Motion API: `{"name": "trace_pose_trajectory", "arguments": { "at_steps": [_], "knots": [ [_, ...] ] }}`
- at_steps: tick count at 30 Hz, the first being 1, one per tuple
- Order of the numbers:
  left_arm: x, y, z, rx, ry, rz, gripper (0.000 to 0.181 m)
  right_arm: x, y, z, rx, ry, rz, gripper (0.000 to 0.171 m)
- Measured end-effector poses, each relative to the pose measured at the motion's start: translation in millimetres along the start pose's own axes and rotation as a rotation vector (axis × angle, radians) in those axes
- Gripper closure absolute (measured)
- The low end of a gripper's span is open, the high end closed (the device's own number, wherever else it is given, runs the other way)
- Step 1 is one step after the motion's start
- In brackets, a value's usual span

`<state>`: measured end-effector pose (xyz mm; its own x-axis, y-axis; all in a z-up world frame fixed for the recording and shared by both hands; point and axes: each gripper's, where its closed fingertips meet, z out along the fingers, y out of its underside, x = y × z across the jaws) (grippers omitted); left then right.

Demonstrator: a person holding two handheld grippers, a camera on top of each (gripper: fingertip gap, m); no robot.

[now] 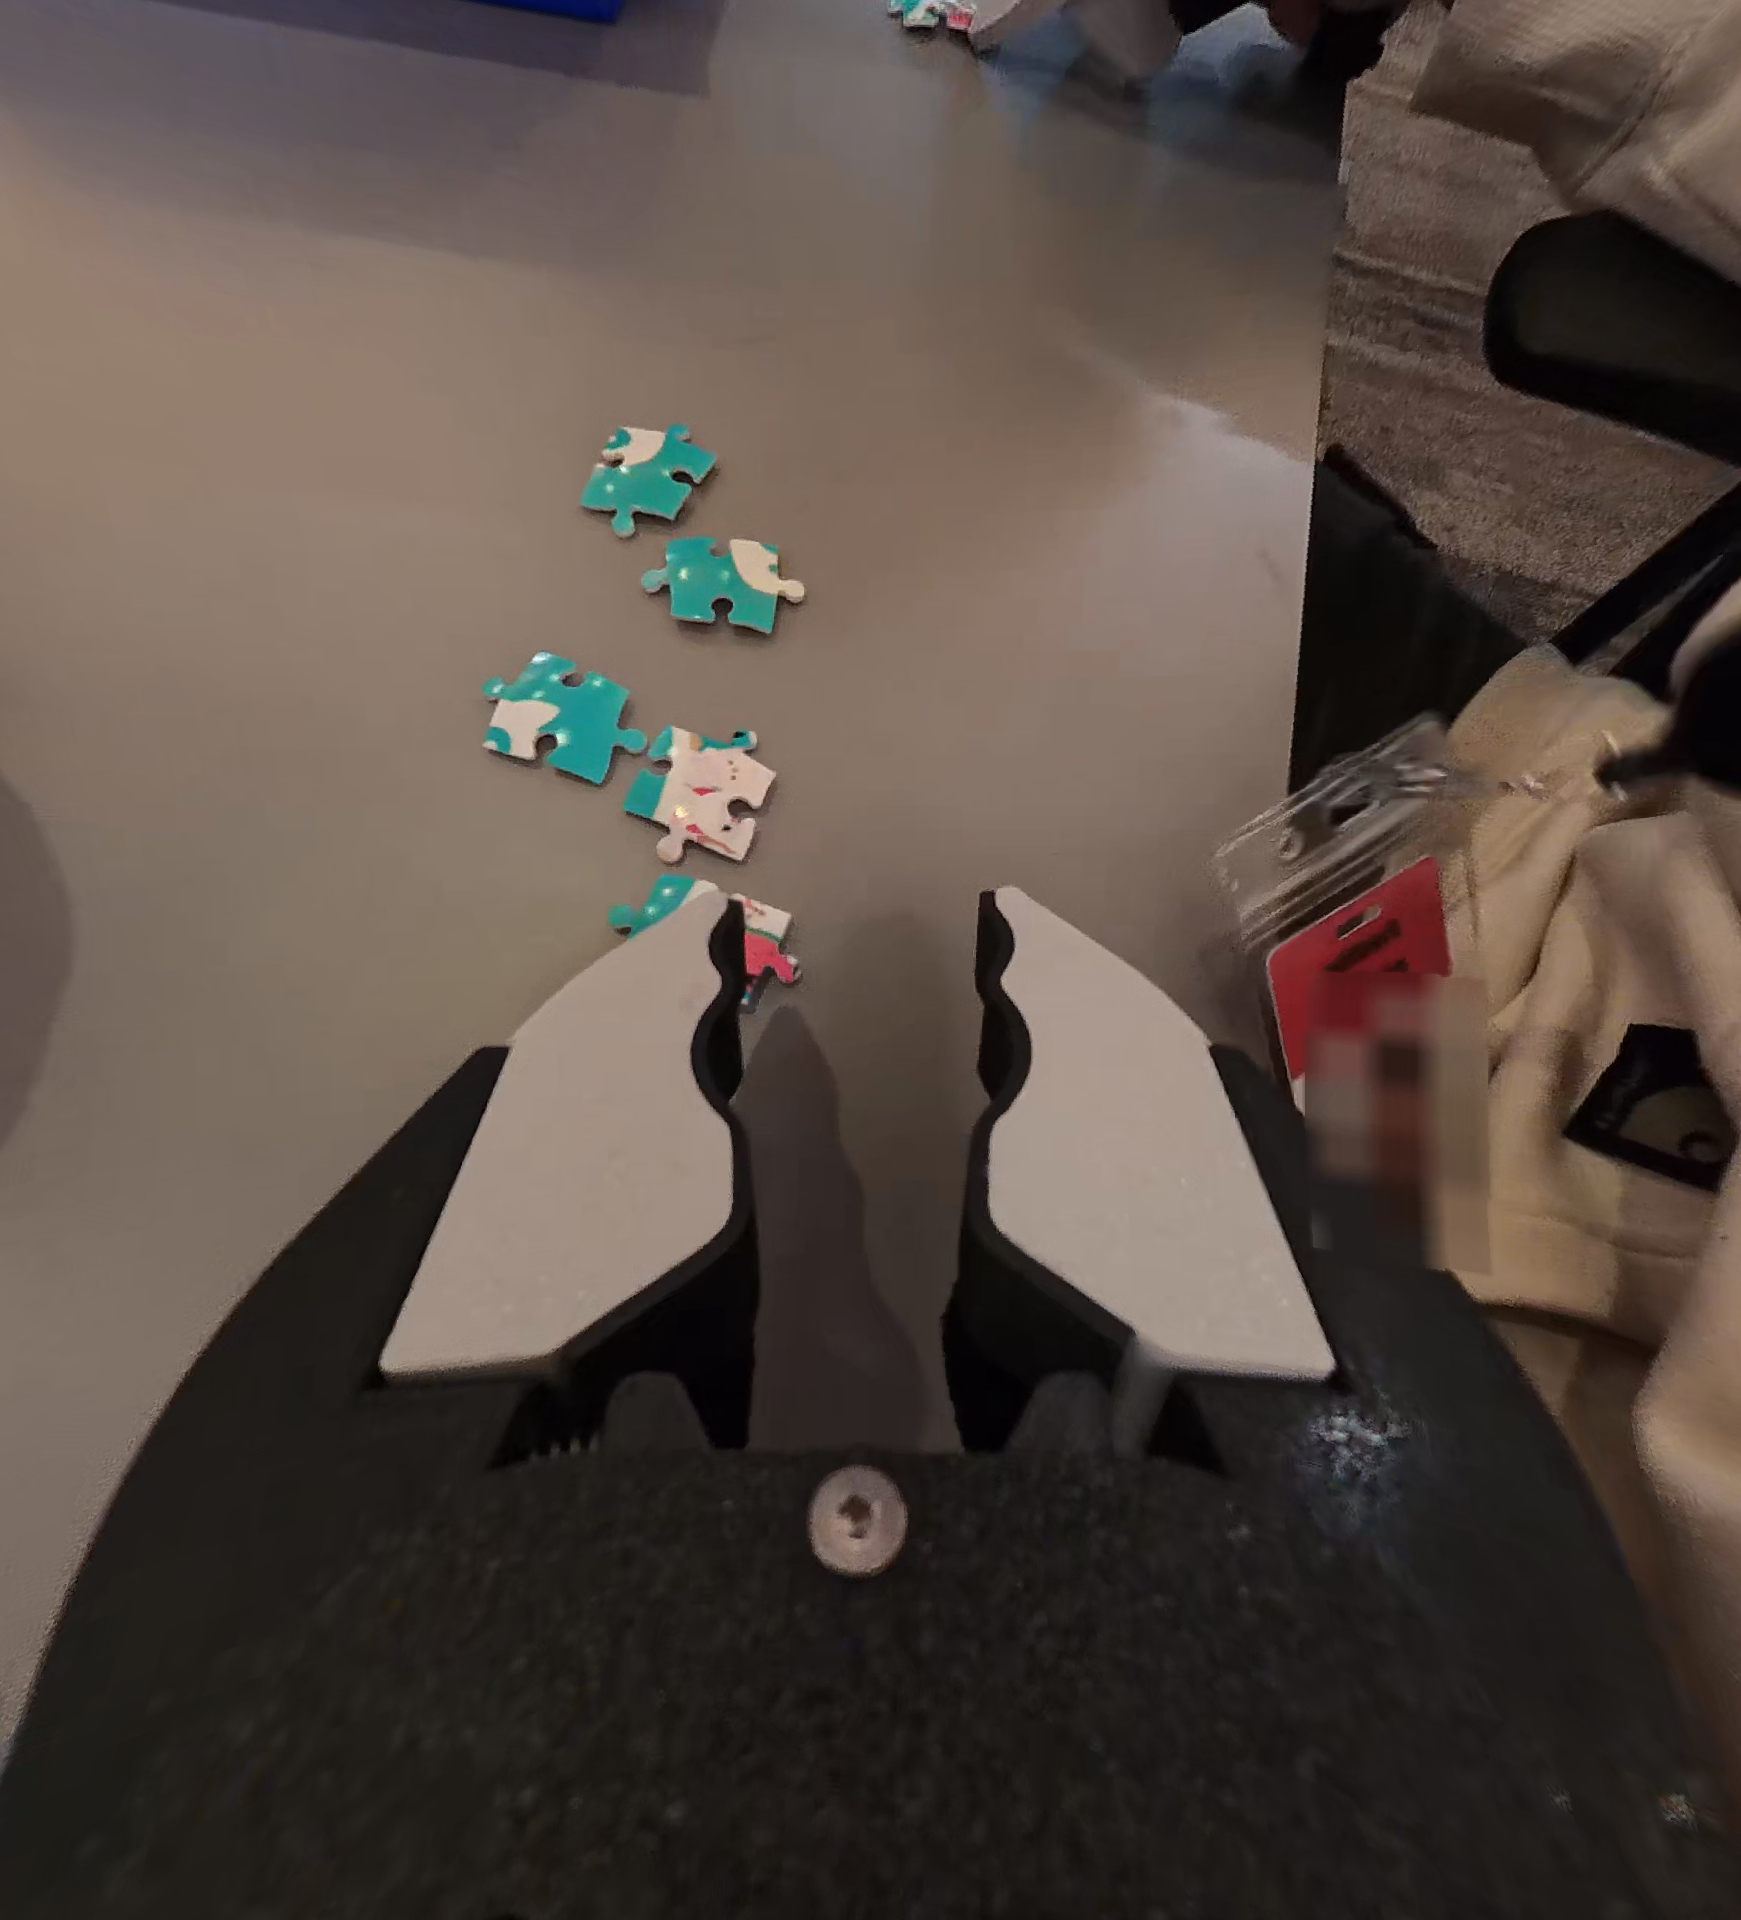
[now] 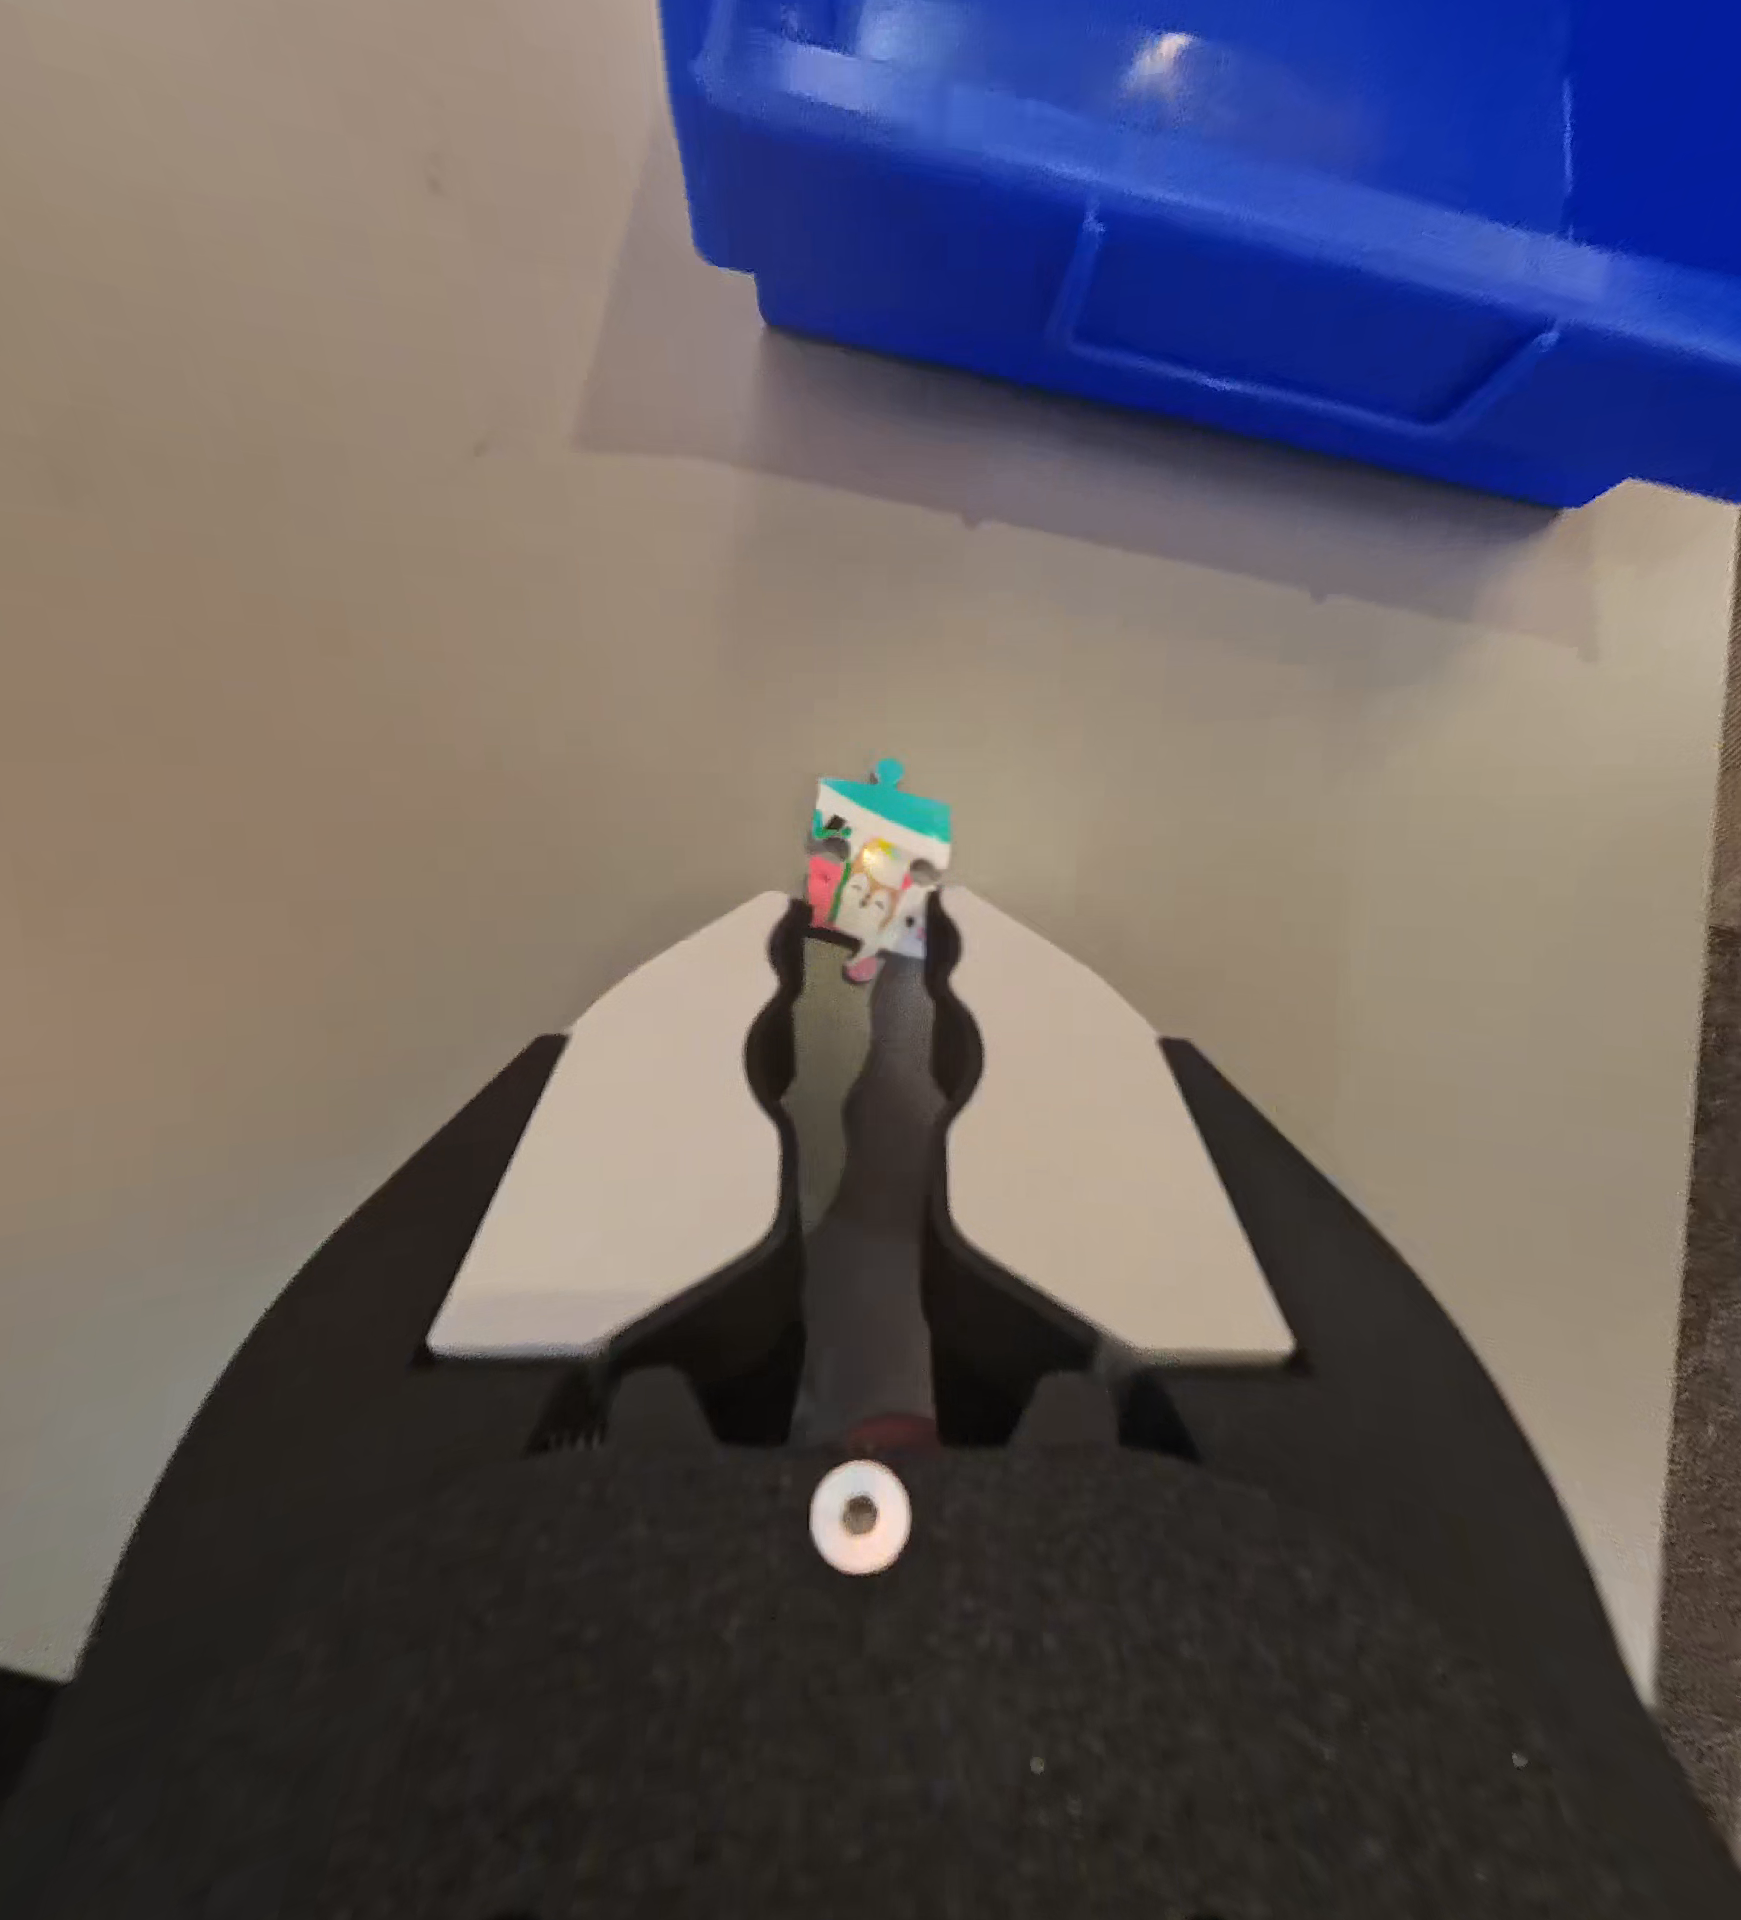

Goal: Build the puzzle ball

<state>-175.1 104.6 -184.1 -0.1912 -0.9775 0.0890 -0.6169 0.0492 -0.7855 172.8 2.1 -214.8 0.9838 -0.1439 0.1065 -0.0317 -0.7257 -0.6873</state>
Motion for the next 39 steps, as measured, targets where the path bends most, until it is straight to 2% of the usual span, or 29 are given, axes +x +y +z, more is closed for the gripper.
{"name": "trace_pose_trajectory", "arguments": {
  "at_steps": [1, 7, 13, 15, 18, 21, 23, 24, 25, 28, 31, 34, 37, 39],
  "knots": [
    [0, 0, -2, 0.005, 0.001, -0.012, 0.139, -1, 0, 0, -0.004, -0.005, 0.023, 0.151],
    [-6, -2, -15, 0.057, -0.032, -0.071, 0.14, -10, -11, 2, -0.001, 0.037, -0.056, 0.165],
    [-6, 2, -21, 0.059, -0.073, -0.106, 0.141, -51, -44, 1, 0.098, -0.109, -0.069, 0.17],
    [-6, -1, -24, 0.08, -0.078, -0.118, 0.143, -88, -57, 2, 0.121, -0.253, -0.07, 0.17],
    [-7, -8, -25, 0.116, -0.073, -0.163, 0.144, -161, -100, -10, 0.256, -0.356, -0.175, 0.171],
    [-7, -23, -21, 0.169, -0.066, -0.19, 0.152, -258, -146, -42, 0.413, -0.677, -0.127, 0.171],
    [-10, -35, -28, 0.233, -0.11, -0.153, 0.158, -312, -158, -58, 0.392, -0.934, -0.073, 0.171],
    [-17, -37, -37, 0.264, -0.167, -0.135, 0.158, -325, -161, -58, 0.377, -0.984, -0.071, 0.171],
    [-24, -38, -46, 0.287, -0.213, -0.125, 0.158, -332, -164, -56, 0.384, -0.999, -0.086, 0.171],
    [-32, -28, -63, 0.307, -0.211, -0.136, 0.162, -349, -170, -50, 0.343, -1.111, -0.033, 0.171],
    [-29, -37, -75, 0.37, -0.186, -0.117, 0.168, -366, -166, -39, 0.304, -1.104, -0.125, 0.171],
    [-35, -26, -75, 0.279, -0.289, 0.005, 0.179, -382, -169, -50, 0.311, -1.191, -0.146, 0.171],
    [-33, -18, -71, 0.182, -0.344, 0.137, 0.18, -393, -167, -55, 0.292, -1.264, -0.163, 0.171],
    [-38, -11, -69, 0.112, -0.398, 0.214, 0.18, -388, -164, -52, 0.279, -1.277, -0.264, 0.171]
  ]
}}
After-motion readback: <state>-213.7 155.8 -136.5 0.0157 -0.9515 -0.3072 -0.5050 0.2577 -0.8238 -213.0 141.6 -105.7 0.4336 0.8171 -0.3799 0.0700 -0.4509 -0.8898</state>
